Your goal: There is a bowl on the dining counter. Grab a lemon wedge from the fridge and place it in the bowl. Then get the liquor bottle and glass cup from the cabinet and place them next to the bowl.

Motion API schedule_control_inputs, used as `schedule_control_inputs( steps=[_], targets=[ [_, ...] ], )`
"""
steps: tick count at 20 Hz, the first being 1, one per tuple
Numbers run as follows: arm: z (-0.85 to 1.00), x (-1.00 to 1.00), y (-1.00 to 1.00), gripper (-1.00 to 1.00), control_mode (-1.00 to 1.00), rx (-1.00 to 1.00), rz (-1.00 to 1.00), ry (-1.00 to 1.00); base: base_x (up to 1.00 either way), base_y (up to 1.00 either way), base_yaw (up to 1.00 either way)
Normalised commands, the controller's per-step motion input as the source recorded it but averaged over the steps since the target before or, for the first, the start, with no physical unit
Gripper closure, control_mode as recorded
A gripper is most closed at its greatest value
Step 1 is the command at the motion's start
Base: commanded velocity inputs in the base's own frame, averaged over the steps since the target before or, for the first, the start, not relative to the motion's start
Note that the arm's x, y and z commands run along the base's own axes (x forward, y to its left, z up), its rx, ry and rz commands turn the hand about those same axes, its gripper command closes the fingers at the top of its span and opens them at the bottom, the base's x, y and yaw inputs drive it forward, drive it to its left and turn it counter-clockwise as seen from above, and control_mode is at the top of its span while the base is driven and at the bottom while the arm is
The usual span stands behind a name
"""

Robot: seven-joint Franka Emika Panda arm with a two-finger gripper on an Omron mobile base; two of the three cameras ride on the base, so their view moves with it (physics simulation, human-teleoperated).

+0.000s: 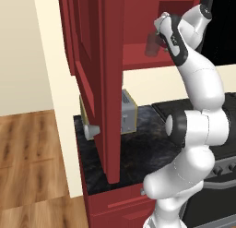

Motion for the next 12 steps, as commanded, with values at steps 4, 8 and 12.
schedule_control_inputs(
  steps=[4,8,12],
  targets=[
    [-0.61,0.00,0.00,-1.00,-1.00,0.00,0.00,0.10,0.00,0.00,0.00],
    [-0.57,0.03,0.00,1.00,-1.00,0.00,0.00,0.10,0.00,0.00,0.00],
    [-0.49,0.18,0.00,1.00,-1.00,0.00,0.00,0.10,0.00,0.00,0.00]
  ],
)
